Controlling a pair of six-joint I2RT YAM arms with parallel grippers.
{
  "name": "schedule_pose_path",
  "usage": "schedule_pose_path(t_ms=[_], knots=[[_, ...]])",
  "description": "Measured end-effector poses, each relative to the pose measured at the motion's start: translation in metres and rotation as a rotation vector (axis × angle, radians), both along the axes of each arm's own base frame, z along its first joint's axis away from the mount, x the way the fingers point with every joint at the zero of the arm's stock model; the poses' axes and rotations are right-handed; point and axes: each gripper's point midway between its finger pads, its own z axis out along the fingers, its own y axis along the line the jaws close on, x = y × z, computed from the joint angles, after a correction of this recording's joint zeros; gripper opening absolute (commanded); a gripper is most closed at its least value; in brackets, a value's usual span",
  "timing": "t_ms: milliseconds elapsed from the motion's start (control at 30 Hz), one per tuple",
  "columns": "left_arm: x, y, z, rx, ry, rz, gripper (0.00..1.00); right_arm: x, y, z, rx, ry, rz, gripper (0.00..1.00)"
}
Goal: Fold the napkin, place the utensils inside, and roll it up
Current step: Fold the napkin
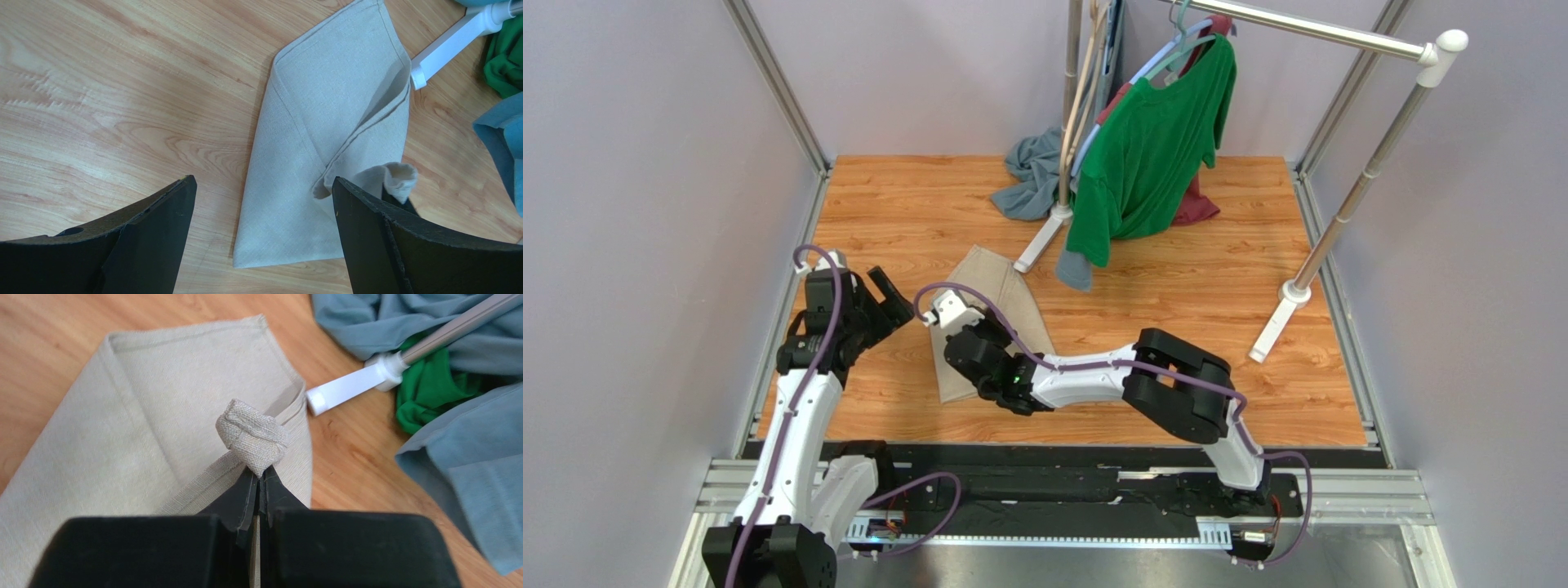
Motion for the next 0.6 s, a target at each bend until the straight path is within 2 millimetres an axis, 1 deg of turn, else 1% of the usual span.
schedule_pose_path(t_ms=[100, 167, 300, 433, 467, 500, 533, 600], knots=[[0.0, -0.001, 0.0, -0.005, -0.001, -0.005, 0.91, -0.01, -0.002, -0.02, -0.02, 0.046, 0.031, 0.0], [0.0, -0.002, 0.0, -0.007, -0.001, -0.007, 0.91, -0.018, -0.001, -0.029, -0.026, 0.071, 0.051, 0.0], [0.0, -0.003, 0.001, -0.01, -0.002, -0.01, 0.91, -0.032, 0.008, -0.035, -0.005, 0.107, 0.087, 0.0], [0.0, -0.003, 0.001, -0.015, -0.003, -0.012, 0.91, -0.04, 0.017, -0.039, 0.033, 0.141, 0.121, 0.01], [0.0, -0.004, 0.001, -0.016, -0.003, -0.012, 0.91, -0.042, 0.019, -0.04, 0.042, 0.15, 0.127, 0.05], [0.0, -0.004, 0.0, -0.019, -0.004, -0.012, 0.91, -0.043, 0.021, -0.041, 0.05, 0.161, 0.135, 0.11], [-0.001, -0.005, -0.001, -0.024, -0.003, -0.014, 0.91, -0.046, 0.024, -0.043, 0.061, 0.175, 0.147, 0.3], [-0.004, -0.006, -0.004, -0.033, 0.003, -0.014, 0.91, -0.05, 0.028, -0.045, 0.079, 0.201, 0.166, 0.47]])
